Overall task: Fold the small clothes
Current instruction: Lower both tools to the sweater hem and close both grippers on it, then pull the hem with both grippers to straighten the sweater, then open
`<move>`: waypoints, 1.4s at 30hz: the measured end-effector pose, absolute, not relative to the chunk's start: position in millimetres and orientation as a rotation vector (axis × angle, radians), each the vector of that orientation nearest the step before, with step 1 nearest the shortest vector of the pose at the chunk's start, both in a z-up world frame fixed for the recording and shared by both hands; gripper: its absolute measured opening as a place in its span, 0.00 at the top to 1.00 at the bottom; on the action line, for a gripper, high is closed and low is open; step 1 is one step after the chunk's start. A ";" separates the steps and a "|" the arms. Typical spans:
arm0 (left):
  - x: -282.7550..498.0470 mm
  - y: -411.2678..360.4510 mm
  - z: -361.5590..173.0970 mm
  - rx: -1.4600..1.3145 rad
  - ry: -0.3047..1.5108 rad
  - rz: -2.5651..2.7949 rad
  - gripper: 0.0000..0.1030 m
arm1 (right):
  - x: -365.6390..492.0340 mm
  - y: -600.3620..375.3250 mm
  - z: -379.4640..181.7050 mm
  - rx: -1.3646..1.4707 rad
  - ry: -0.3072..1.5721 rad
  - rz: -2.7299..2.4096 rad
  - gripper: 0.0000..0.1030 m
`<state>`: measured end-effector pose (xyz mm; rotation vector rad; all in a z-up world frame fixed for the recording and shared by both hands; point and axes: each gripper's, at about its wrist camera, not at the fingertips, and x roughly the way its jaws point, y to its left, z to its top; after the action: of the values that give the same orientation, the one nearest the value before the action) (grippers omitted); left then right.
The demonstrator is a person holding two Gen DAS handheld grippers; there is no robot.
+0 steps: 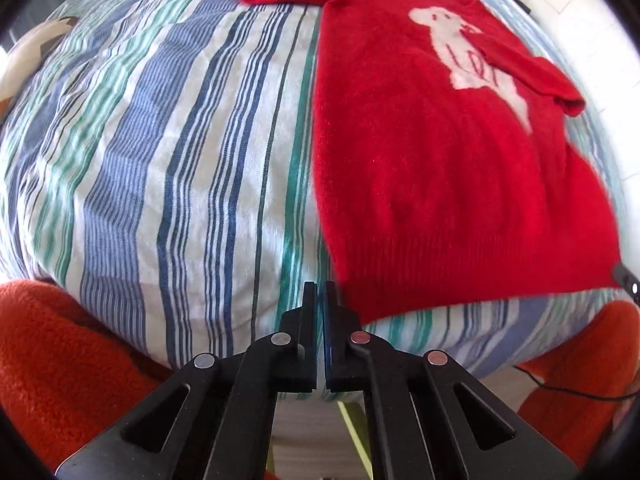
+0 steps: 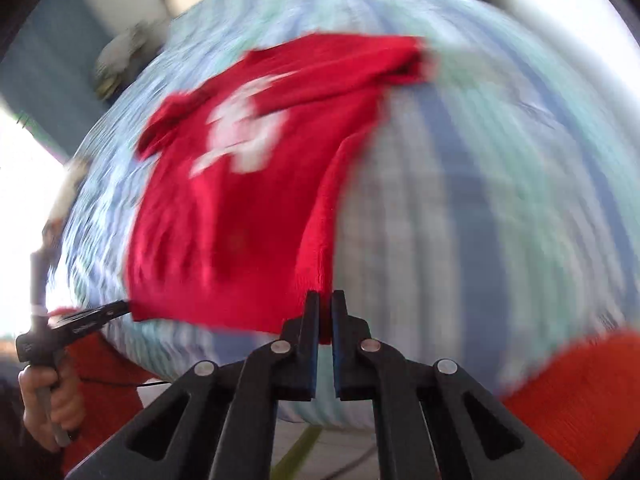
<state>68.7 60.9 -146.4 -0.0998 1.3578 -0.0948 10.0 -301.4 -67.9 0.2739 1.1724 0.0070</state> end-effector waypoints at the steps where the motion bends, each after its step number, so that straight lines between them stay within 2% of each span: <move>1: 65.6 62.2 -142.3 -0.094 1.356 -0.090 0.99 | -5.3 -320.7 -63.8 0.303 1.175 -0.050 0.97; 2: 62.6 63.4 -138.9 -0.084 1.352 -0.084 0.99 | -11.2 -330.2 -63.3 0.300 1.186 -0.097 1.00; 8: 52.4 76.6 -149.4 -0.090 1.392 -0.069 0.99 | -10.7 -341.2 -86.5 0.391 1.258 -0.035 0.99; 9: 51.6 79.9 -148.1 -0.118 1.395 -0.075 0.97 | -7.5 -339.4 -87.6 0.424 1.244 -0.015 0.96; 10: 53.1 87.1 -148.5 -0.160 1.386 -0.091 0.95 | -4.8 -341.5 -88.3 0.451 1.227 0.005 0.89; 11: 55.4 91.3 -146.3 -0.202 1.377 -0.109 0.85 | 1.6 -342.7 -90.0 0.488 1.202 0.032 0.82; 12: 53.8 97.2 -143.1 -0.246 1.368 -0.124 0.63 | 7.0 -348.8 -91.2 0.544 1.164 0.055 0.65; 13: 54.2 100.7 -140.6 -0.280 1.355 -0.134 0.52 | 11.4 -352.4 -92.5 0.573 1.141 0.061 0.57; 14: 53.6 103.3 -139.3 -0.290 1.344 -0.141 0.42 | 19.6 -353.9 -97.8 0.594 1.149 0.066 0.57; 16: 55.1 97.5 -142.8 -0.251 1.365 -0.158 0.44 | 30.9 -352.0 -114.7 0.630 1.250 0.113 0.57; 18: 57.7 85.7 -148.5 -0.225 1.395 -0.200 0.55 | 29.9 -339.7 -116.7 0.609 1.285 0.191 0.57; 24: 71.3 54.8 -153.0 -0.143 1.387 -0.268 0.53 | 47.2 -306.2 -132.7 0.431 1.263 0.213 0.59; 26: 78.1 55.5 -158.8 -0.142 1.398 -0.255 0.55 | 56.9 -298.6 -151.5 0.418 1.275 0.264 0.83; 27: 79.0 58.1 -158.7 -0.147 1.392 -0.247 0.72 | 58.6 -296.3 -155.2 0.420 1.294 0.283 0.91; 29: 79.1 66.6 -153.2 -0.134 1.372 -0.232 0.95 | 55.5 -298.8 -147.1 0.430 1.294 0.290 0.91; 35: 58.2 98.0 -122.7 -0.139 1.347 -0.247 0.97 | 24.4 -308.3 -99.3 0.398 1.294 0.257 0.94; 37: 53.8 105.3 -116.9 -0.118 1.349 -0.245 0.97 | 22.6 -308.6 -96.3 0.384 1.310 0.244 1.00; 42: 57.6 103.1 -132.8 -0.110 1.379 -0.175 0.97 | 21.4 -322.3 -120.9 0.483 1.340 0.219 0.95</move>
<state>57.6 103.1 -132.8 -0.1101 1.3787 -0.1754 21.4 -322.3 -120.9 0.4834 1.3404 0.2191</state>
